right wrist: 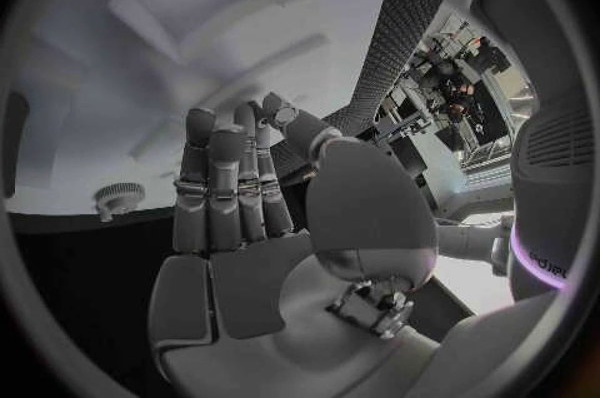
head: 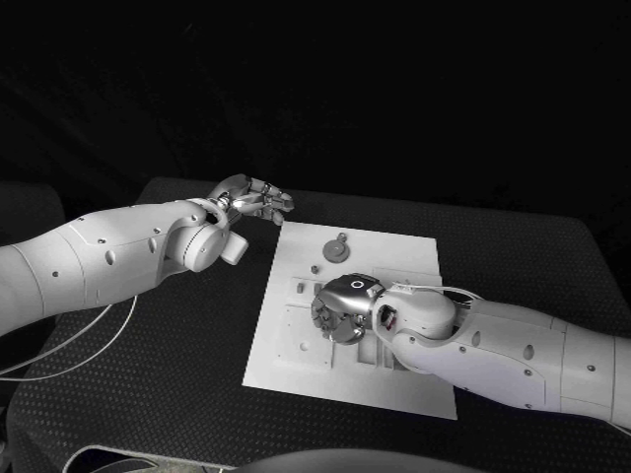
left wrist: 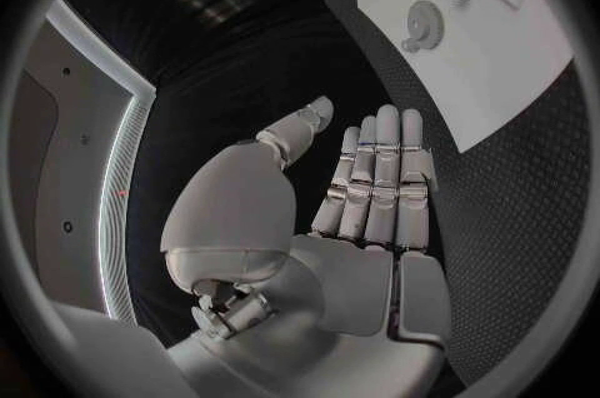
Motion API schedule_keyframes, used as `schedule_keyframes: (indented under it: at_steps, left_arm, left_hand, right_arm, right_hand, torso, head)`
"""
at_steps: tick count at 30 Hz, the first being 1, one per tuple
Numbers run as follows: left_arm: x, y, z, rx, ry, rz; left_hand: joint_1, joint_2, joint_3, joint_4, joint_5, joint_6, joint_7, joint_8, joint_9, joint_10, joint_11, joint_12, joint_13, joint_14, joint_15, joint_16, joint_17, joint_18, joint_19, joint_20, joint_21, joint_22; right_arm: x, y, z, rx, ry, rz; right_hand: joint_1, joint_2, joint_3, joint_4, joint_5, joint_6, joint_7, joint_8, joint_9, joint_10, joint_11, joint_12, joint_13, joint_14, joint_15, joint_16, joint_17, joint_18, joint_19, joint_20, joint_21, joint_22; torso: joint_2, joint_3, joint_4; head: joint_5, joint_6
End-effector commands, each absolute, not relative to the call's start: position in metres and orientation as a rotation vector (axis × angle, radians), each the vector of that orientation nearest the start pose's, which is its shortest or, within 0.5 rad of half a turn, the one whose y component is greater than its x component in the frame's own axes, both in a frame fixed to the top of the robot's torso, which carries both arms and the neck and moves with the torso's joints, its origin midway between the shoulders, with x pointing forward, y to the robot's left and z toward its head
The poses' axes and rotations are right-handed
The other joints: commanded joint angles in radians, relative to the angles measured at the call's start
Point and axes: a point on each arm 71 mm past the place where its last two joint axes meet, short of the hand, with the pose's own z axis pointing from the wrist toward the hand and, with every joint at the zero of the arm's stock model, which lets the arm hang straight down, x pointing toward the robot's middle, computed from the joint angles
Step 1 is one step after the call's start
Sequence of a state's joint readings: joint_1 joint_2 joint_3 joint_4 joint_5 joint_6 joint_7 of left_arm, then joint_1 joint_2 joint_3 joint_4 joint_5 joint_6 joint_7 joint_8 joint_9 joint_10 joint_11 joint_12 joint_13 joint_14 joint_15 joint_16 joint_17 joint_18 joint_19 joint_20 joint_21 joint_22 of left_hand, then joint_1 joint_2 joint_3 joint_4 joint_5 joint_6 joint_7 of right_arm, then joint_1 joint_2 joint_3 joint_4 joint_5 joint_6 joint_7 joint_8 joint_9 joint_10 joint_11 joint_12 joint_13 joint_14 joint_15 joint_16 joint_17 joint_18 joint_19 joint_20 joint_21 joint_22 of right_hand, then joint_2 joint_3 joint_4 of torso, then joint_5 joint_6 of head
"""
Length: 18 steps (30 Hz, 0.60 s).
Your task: Assemble the parts on the task board
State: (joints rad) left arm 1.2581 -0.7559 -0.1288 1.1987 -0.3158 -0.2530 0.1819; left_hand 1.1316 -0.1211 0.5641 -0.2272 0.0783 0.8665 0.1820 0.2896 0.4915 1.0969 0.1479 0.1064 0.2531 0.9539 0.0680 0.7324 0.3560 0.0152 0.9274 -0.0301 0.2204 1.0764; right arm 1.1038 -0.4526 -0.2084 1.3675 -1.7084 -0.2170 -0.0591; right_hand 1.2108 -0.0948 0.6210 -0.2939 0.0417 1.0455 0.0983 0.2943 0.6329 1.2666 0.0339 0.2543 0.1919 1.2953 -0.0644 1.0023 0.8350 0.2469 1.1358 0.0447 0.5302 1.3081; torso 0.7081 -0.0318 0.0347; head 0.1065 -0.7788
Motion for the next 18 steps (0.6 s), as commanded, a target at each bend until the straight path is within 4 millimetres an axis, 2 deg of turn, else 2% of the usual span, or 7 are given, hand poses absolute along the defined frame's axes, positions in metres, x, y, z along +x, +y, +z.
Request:
schedule_keyframes:
  at_steps: [1, 4, 7, 9, 12, 18]
  left_arm:
    - [0.5419, 0.2613, -0.2032, -0.890, 1.639, -1.128]
    - [0.5418, 0.2616, -0.2034, -0.891, 1.643, -1.128]
    - [0.5418, 0.2616, -0.2032, -0.892, 1.643, -1.127]
    - [0.5419, 0.2616, -0.2032, -0.891, 1.642, -1.127]
    - [0.5419, 0.2615, -0.2031, -0.891, 1.642, -1.127]
    - [0.5419, 0.2620, -0.2030, -0.892, 1.641, -1.126]
  left_hand:
    - [-0.010, 0.000, -0.002, 0.005, 0.003, -0.008, 0.000, 0.004, 0.000, -0.006, -0.002, -0.006, -0.002, 0.007, 0.000, -0.005, 0.002, 0.019, 0.005, -0.002, -0.004, -0.001]
    - [-0.010, 0.000, -0.002, 0.005, 0.003, -0.008, 0.000, 0.004, 0.000, -0.006, -0.002, -0.006, -0.002, 0.007, 0.000, -0.005, 0.002, 0.019, 0.005, -0.002, -0.004, -0.001]
    - [-0.011, 0.000, -0.002, 0.005, 0.003, -0.009, 0.000, 0.004, 0.000, -0.006, -0.002, -0.006, -0.002, 0.007, 0.000, -0.006, 0.002, 0.018, 0.005, -0.002, -0.005, -0.001]
    - [-0.011, 0.000, -0.002, 0.005, 0.003, -0.009, 0.000, 0.004, 0.000, -0.006, -0.002, -0.006, -0.002, 0.007, 0.000, -0.006, 0.002, 0.018, 0.005, -0.002, -0.005, -0.001]
    - [-0.010, 0.000, -0.002, 0.005, 0.003, -0.009, 0.000, 0.004, 0.000, -0.006, -0.002, -0.006, -0.002, 0.007, 0.000, -0.006, 0.003, 0.018, 0.005, -0.002, -0.005, -0.001]
    - [-0.010, 0.000, -0.002, 0.005, 0.003, -0.009, 0.000, 0.004, 0.000, -0.006, -0.002, -0.006, -0.002, 0.007, 0.000, -0.006, 0.003, 0.019, 0.005, -0.002, -0.005, -0.001]
  right_arm:
    - [0.4273, -0.0394, -0.2962, -0.714, 1.823, 0.760]
    - [0.4299, -0.0418, -0.2959, -0.689, 1.815, 0.764]
    - [0.4316, -0.0429, -0.2952, -0.662, 1.809, 0.786]
    - [0.4317, -0.0427, -0.2950, -0.654, 1.809, 0.798]
    - [0.4318, -0.0426, -0.2947, -0.647, 1.808, 0.809]
    - [0.4339, -0.0461, -0.2936, -0.624, 1.791, 0.807]
  right_hand:
    - [-0.006, 0.009, 0.003, 0.001, 0.006, 0.000, 0.008, 0.002, 0.002, -0.003, 0.007, -0.006, 0.002, -0.002, -0.007, 0.004, -0.001, 0.015, 0.000, 0.001, 0.002, 0.019]
    - [-0.007, 0.010, 0.003, 0.001, 0.006, -0.001, 0.009, 0.001, 0.002, -0.004, 0.008, -0.008, 0.003, -0.004, -0.006, 0.003, -0.002, 0.015, -0.002, 0.001, 0.002, 0.019]
    - [-0.025, 0.009, -0.001, 0.002, 0.005, -0.024, 0.018, -0.012, -0.002, -0.027, 0.018, -0.022, 0.001, -0.006, 0.004, 0.005, -0.003, 0.014, -0.005, 0.003, 0.001, 0.020]
    - [-0.040, -0.005, -0.009, 0.004, 0.006, -0.037, 0.022, -0.020, -0.005, -0.039, 0.024, -0.031, 0.001, -0.008, 0.010, 0.008, -0.002, 0.014, -0.007, 0.005, 0.002, 0.021]
    - [-0.063, -0.035, -0.021, 0.005, 0.006, -0.083, 0.042, -0.046, -0.017, -0.066, 0.037, -0.049, 0.000, -0.011, 0.023, 0.014, -0.001, 0.015, -0.009, 0.006, 0.005, 0.022]
    - [-0.080, -0.067, -0.026, 0.006, 0.006, -0.121, 0.059, -0.067, -0.027, -0.092, 0.047, -0.069, 0.001, -0.021, 0.032, 0.018, -0.004, 0.015, -0.014, 0.008, 0.008, 0.022]
  torso:
    - [0.000, 0.0007, -0.0006]
    - [0.000, 0.0007, -0.0009]
    - [0.000, 0.0003, -0.0008]
    - [0.000, 0.0001, -0.0010]
    - [0.000, 0.0007, -0.0011]
    - [0.000, 0.0003, -0.0006]
  head:
    - [0.000, 0.000]
    - [0.000, 0.000]
    - [-0.001, 0.001]
    - [-0.001, 0.001]
    - [-0.001, 0.001]
    - [-0.003, 0.002]
